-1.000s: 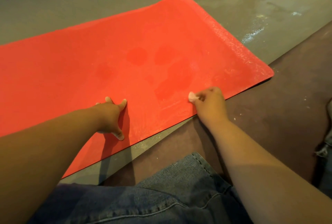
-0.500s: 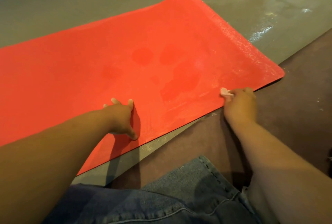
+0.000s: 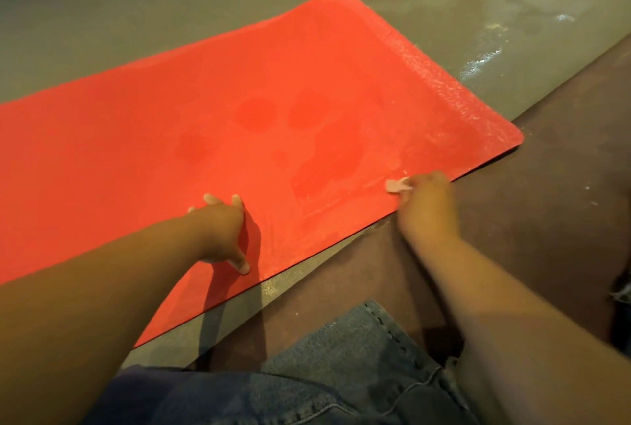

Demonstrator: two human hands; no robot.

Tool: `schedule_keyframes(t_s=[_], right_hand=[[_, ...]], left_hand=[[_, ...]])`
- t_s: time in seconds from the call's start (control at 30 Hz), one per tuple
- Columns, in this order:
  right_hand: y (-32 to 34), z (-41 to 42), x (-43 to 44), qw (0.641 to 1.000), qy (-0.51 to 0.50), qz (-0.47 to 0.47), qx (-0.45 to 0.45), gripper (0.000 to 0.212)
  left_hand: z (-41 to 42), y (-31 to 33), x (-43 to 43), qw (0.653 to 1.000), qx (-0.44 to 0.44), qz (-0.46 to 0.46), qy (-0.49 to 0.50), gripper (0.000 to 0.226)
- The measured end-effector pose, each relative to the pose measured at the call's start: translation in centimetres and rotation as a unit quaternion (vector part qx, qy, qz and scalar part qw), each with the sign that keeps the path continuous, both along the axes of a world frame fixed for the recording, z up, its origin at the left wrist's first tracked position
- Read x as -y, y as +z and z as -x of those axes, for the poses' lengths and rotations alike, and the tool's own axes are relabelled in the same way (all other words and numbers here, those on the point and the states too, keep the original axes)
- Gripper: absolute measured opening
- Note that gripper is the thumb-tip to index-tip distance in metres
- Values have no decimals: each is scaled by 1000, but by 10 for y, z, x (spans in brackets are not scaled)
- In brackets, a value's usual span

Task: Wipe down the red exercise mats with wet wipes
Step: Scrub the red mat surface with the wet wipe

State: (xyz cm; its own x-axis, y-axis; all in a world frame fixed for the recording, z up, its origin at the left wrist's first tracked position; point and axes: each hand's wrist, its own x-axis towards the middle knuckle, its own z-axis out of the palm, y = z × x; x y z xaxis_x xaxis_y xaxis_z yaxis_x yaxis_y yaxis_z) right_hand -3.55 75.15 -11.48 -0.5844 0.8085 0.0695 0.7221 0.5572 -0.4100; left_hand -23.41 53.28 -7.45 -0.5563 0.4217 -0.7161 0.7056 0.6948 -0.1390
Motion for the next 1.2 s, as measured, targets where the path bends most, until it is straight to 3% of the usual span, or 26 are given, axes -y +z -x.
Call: schedule_keyframes(t_s=[0.07, 0.13, 0.2, 0.27, 0.37, 0.43, 0.47, 0.57, 0.63, 0.7, 0.77, 0.87, 0.93, 1.0, 1.1, 1.2], right_hand=[[-4, 23, 58, 991, 117, 54, -30, 34], [-3, 38, 119, 954, 288, 75, -30, 26], [-2, 43, 132, 923, 375, 75, -29, 22], [-3, 40, 91, 942, 322, 83, -37, 25], [0, 20, -5, 992, 115, 50, 2, 24], [3, 6, -38, 999, -24, 48, -8, 24], [5, 8, -31, 998, -39, 50, 0, 26], [-3, 37, 50, 986, 128, 102, -13, 37], [-5, 49, 111, 949, 301, 92, -4, 34], [-5, 53, 116, 915, 396, 78, -1, 26], [-1, 51, 75, 931, 354, 91, -17, 31], [3, 37, -8, 995, 87, 27, -26, 30], [0, 33, -13, 1000, -7, -17, -9, 30], [-4, 43, 36, 998, 53, 24, -24, 37], [-11, 50, 125, 964, 261, 38, -46, 33], [-8, 55, 107, 941, 332, 47, -40, 28]], left_hand=[[0, 0, 3, 1000, -7, 5, -5, 140], [0, 0, 6, 1000, -13, 5, -9, 139], [1, -1, 7, 1000, -17, 0, -14, 140], [3, -1, 9, 1000, -15, -4, -14, 140], [4, -3, 10, 1000, -11, -6, -9, 140], [5, -4, 8, 1000, -5, -8, -6, 141], [5, -4, 8, 1000, -1, -9, -2, 141], [6, -4, 8, 1000, -3, -11, -1, 142], [6, -5, 10, 1000, -7, -12, 0, 142], [6, -5, 10, 1000, -7, -12, -1, 142], [7, -6, 10, 1000, -3, -13, 0, 142], [9, -7, 9, 1000, 1, -16, -5, 141], [10, -6, 7, 1000, 6, -16, -2, 141], [9, -6, 7, 1000, 6, -15, -2, 140], [8, -8, 10, 1000, 3, -11, -3, 141], [9, -6, 10, 1000, 1, -16, -2, 141]])
